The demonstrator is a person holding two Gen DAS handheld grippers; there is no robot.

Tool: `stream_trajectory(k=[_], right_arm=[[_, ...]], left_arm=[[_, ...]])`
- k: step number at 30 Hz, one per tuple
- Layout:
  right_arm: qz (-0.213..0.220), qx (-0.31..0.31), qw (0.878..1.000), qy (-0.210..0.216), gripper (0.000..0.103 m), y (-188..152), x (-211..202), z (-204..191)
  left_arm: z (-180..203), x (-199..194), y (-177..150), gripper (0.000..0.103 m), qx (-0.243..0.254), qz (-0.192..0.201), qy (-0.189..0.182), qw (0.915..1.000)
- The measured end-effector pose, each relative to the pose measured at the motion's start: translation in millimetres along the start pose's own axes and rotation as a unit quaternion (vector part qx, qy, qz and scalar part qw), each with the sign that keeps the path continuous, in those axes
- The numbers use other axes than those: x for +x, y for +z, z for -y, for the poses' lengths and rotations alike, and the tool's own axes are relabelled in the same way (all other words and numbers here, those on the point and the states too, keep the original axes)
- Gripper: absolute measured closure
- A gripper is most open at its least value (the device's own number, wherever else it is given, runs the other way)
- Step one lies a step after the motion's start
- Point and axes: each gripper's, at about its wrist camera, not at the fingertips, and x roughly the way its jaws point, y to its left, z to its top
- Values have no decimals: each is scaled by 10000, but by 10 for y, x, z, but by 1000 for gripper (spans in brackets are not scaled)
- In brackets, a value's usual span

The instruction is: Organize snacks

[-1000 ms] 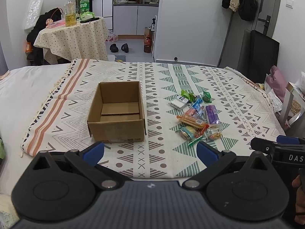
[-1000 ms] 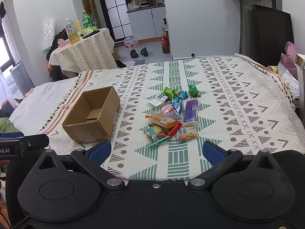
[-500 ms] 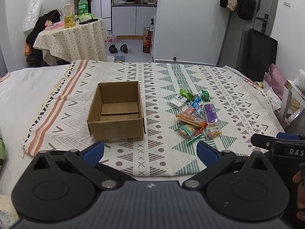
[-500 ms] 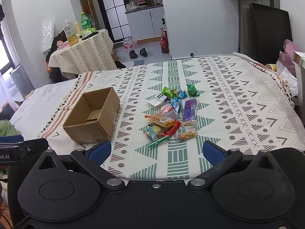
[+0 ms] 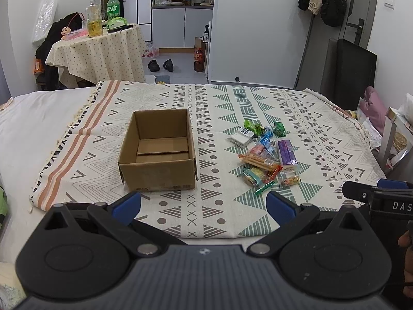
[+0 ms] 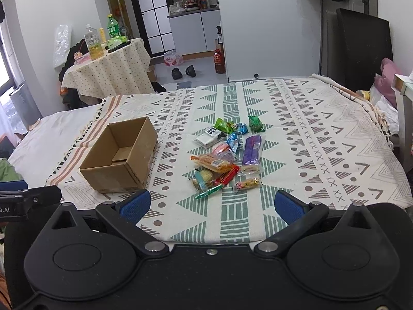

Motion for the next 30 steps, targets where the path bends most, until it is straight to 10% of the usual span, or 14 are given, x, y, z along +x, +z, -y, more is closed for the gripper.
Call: stream_trajectory(k=[30], right_arm=[[-123,2,9999,-46,0,58,239,90]], left_arm=[[53,260,151,0,-86,-21,29,10000]])
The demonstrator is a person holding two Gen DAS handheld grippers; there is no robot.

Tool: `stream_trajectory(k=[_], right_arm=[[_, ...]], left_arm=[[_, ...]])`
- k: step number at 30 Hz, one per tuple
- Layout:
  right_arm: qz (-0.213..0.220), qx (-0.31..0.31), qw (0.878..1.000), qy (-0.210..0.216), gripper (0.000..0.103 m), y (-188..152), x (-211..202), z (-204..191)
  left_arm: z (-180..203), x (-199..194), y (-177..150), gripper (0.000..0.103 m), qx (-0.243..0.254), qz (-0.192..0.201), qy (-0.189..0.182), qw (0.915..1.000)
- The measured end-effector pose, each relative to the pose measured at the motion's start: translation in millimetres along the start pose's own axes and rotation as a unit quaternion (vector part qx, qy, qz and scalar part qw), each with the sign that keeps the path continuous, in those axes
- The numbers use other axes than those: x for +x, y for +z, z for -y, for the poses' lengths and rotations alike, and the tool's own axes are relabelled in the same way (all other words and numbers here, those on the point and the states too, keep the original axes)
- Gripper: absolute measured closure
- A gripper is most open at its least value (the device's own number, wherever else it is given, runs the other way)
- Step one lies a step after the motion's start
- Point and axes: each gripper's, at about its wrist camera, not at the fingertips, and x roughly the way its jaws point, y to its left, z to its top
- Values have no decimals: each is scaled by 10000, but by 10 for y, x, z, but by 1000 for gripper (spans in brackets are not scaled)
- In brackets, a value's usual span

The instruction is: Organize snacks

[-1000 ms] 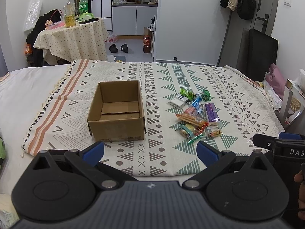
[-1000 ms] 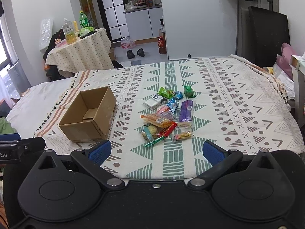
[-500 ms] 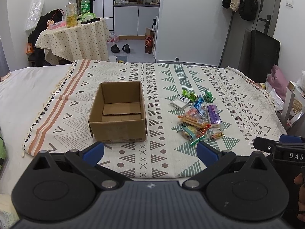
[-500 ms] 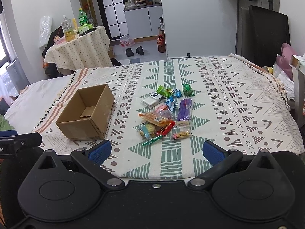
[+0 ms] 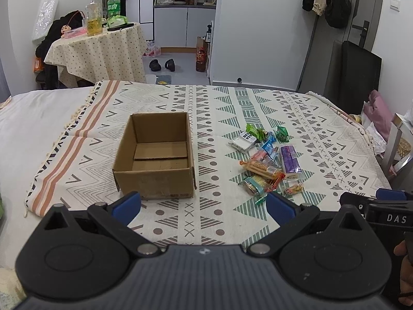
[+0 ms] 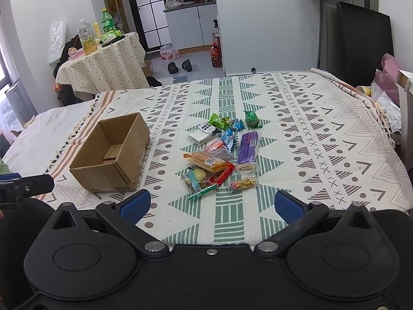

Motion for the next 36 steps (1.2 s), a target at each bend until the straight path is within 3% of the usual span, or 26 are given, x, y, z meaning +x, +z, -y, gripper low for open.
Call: stream_trajectory(k=[24,33,36], right_arm=[[-155,476,9986,183,0,57,532,461],[-373,766,9958,330,15,79,838,663],[-492,950,9933,427,28,79,966,730]], left_arm=[[281,660,165,1,121,-333,-103,9993],[425,1016,236,3,-25,-545,-93,9985],[484,1133,254,4,-77,-616,-109,9980]])
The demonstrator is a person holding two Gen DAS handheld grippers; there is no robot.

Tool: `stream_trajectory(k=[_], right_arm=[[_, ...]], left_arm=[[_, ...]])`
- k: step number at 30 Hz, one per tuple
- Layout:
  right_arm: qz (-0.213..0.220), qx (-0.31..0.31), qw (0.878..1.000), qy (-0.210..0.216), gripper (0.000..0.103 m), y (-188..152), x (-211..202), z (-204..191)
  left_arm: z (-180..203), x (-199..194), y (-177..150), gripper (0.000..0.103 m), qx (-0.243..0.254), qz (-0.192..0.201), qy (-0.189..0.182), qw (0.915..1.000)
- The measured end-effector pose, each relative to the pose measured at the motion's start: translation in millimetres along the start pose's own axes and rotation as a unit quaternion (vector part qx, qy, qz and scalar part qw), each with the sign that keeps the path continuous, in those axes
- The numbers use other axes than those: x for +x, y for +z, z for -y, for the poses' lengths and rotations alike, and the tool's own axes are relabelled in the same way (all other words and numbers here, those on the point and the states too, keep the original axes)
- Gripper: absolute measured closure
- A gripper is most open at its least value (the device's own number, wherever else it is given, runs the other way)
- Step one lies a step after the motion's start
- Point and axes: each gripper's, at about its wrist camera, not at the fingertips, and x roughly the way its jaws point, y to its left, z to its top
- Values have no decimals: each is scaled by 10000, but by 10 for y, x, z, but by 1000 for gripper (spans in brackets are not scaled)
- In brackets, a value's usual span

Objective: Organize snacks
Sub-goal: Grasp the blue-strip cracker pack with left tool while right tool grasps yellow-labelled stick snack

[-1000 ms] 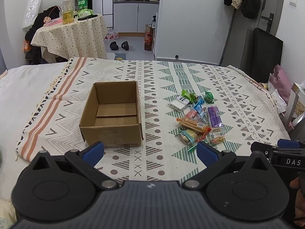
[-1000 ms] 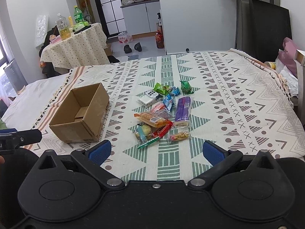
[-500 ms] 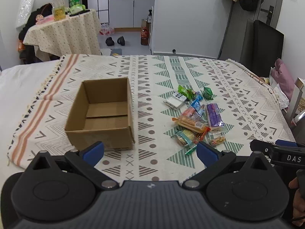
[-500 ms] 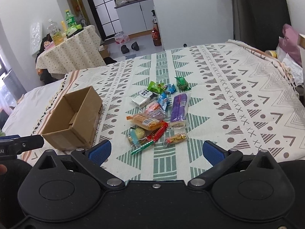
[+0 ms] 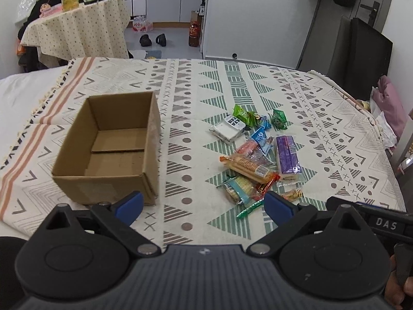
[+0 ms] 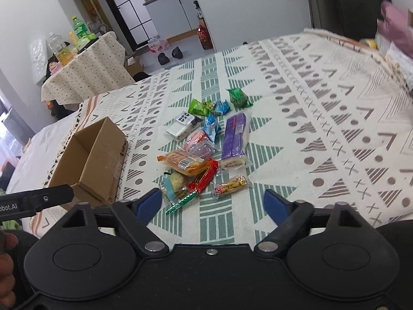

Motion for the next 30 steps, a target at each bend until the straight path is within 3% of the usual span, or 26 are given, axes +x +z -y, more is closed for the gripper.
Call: stream_trajectory(k=[2,9,14,30], right_arm=[[-74,129,9999,85,38,17,83,45],[-303,511,9981,155,47,100,379,194],[-512,711,9960,186,63,111,568,315],[-1080,1129,9868,434,73,111,1151,533]], left_arm=[[45,86,21,6,-6,-51,-20,10000],[200,429,113,12,-133,-301,-38,9995],[301,676,166,16,-212,-467,-28,9987],[447,1501,163,29,-591,-1212,95,9908]])
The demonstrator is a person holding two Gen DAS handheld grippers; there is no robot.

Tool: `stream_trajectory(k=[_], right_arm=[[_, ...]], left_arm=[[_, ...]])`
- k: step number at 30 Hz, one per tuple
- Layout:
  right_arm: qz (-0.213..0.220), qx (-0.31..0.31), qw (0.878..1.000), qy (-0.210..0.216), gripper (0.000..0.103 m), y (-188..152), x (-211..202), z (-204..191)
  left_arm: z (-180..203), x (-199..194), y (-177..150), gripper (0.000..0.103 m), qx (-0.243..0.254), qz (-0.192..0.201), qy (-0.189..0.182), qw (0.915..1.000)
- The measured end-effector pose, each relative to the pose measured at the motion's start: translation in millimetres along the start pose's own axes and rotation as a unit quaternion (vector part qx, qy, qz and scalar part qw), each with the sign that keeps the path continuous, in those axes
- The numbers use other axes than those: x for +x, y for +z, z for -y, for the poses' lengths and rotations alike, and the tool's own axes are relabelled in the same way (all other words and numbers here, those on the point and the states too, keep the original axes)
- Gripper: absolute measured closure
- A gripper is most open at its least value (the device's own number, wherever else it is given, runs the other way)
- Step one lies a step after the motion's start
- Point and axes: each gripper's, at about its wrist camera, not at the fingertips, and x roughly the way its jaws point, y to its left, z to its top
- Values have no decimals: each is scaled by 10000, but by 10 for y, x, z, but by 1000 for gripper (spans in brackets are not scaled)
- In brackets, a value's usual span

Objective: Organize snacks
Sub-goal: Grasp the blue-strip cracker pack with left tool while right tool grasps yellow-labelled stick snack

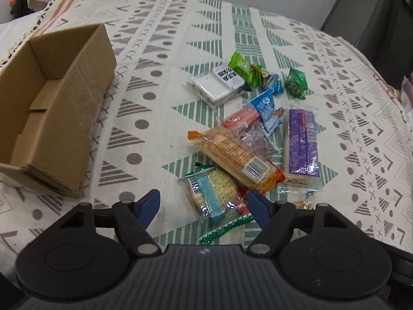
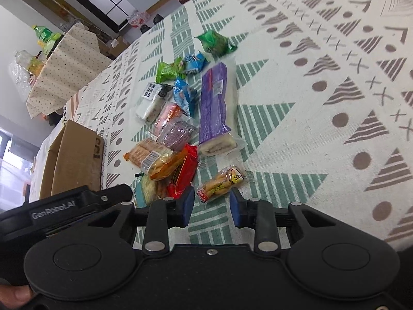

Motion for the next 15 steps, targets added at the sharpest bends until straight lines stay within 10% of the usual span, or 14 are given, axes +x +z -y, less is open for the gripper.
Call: stream_trajectory(k=[15], right_arm=[[-10,213,9997,144,64,86,213,73]], left_arm=[[57,459,45,29,-182,-395,165,9989]])
